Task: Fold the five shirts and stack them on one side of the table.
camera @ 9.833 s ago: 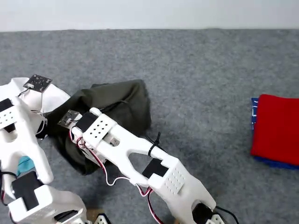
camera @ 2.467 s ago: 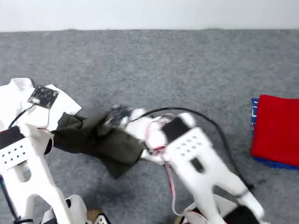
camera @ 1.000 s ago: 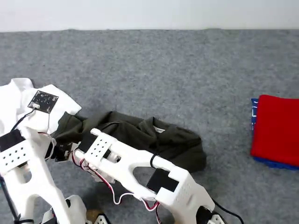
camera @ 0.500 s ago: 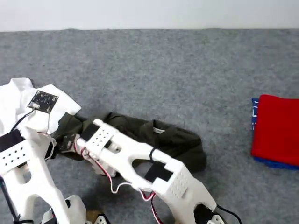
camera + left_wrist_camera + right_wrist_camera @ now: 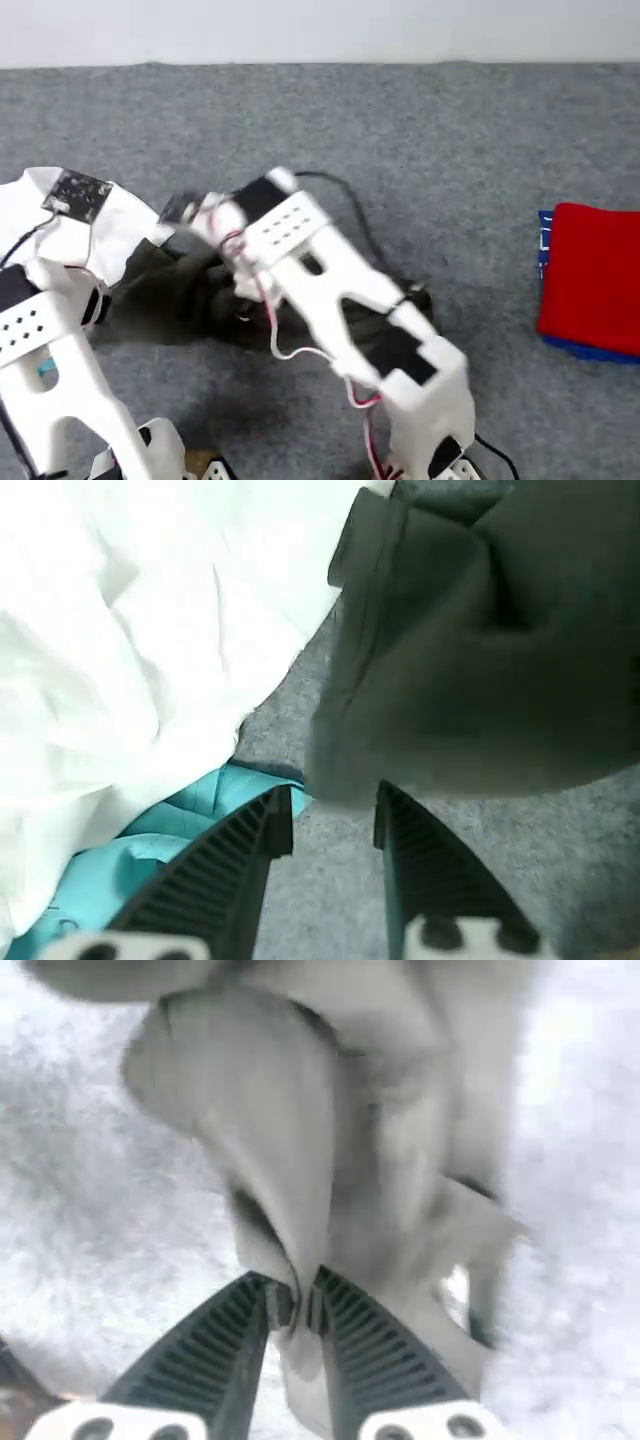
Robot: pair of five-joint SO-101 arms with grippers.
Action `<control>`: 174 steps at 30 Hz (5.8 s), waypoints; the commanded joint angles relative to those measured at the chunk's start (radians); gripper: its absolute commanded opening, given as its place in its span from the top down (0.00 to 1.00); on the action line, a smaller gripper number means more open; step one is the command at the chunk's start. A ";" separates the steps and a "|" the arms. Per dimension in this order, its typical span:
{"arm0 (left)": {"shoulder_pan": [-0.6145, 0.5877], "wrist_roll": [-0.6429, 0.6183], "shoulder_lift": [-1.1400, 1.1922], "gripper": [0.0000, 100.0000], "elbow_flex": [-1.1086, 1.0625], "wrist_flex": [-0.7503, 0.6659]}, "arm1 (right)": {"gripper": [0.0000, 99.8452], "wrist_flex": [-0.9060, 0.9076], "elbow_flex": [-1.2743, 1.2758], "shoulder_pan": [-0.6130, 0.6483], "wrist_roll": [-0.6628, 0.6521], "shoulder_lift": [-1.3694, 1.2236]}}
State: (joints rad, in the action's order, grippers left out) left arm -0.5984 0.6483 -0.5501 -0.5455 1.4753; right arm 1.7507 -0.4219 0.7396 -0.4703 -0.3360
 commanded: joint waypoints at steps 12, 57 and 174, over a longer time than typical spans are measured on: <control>0.275 0.052 -0.009 0.85 0.010 0.150 | 0.99 0.019 -0.055 -0.245 -0.061 0.234; 0.152 0.173 0.486 0.85 -0.282 -0.374 | 0.99 0.019 -0.058 -0.441 -0.038 0.206; 1.287 -0.358 1.214 0.82 1.222 0.127 | 0.99 -0.912 0.908 -1.417 -0.806 0.832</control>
State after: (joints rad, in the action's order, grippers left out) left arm 0.6536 0.3000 0.5930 0.5163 1.5551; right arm 0.8592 0.4971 -0.6659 -1.2620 0.4956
